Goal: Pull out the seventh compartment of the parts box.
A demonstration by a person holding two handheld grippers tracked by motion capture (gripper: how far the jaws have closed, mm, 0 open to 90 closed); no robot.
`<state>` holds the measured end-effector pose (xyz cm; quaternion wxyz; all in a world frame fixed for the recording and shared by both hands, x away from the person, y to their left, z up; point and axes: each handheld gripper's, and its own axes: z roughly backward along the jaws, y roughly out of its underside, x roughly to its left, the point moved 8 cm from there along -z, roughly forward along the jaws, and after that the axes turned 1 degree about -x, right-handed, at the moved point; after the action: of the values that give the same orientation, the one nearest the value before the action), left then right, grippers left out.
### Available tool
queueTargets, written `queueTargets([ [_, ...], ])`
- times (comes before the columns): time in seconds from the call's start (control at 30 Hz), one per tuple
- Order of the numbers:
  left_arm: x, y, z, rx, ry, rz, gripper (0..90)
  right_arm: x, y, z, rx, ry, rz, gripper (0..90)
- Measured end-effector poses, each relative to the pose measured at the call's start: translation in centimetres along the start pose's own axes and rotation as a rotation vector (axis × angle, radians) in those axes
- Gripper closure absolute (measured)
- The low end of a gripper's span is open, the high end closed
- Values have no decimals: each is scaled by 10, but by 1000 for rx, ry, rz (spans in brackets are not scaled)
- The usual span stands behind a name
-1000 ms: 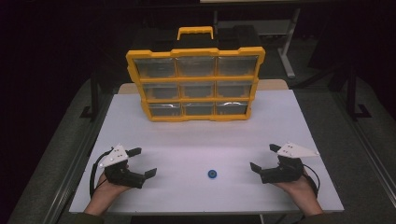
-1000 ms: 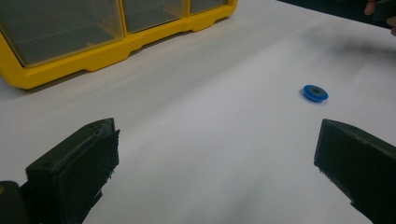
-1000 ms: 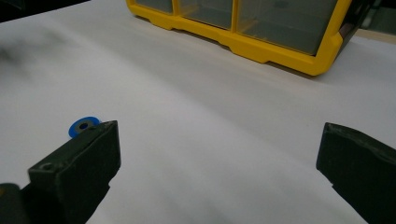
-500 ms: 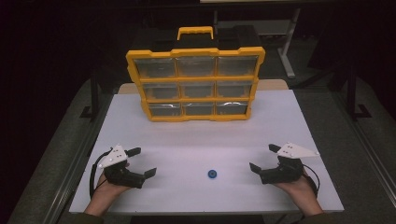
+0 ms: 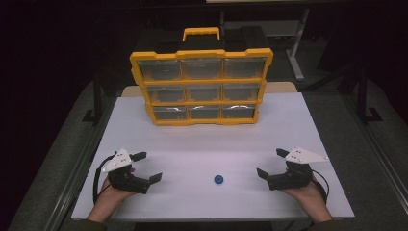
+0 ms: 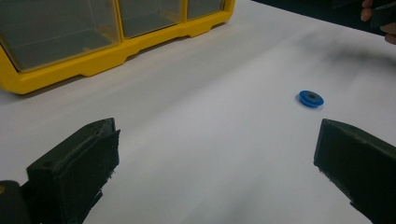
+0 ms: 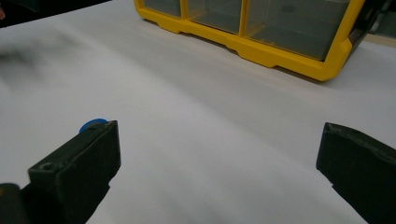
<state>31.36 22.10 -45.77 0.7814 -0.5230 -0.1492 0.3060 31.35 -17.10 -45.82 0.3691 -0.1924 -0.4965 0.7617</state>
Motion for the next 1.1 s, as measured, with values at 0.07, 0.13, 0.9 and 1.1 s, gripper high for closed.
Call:
queueTargets([
  [0.07,0,-1,-2,-5,2,12,0,0,1,-1,0,-3,1,0],
  [0.13,0,-3,-3,-7,4,4,0,0,0,0,0,-2,-3,0],
  [0.9,-4,-13,-16,-13,11,-35,0,1,-2,0,-11,-8,6,0],
  [1.1,-4,-14,-18,-11,16,-39,0,1,-2,-1,-8,-8,5,0],
])
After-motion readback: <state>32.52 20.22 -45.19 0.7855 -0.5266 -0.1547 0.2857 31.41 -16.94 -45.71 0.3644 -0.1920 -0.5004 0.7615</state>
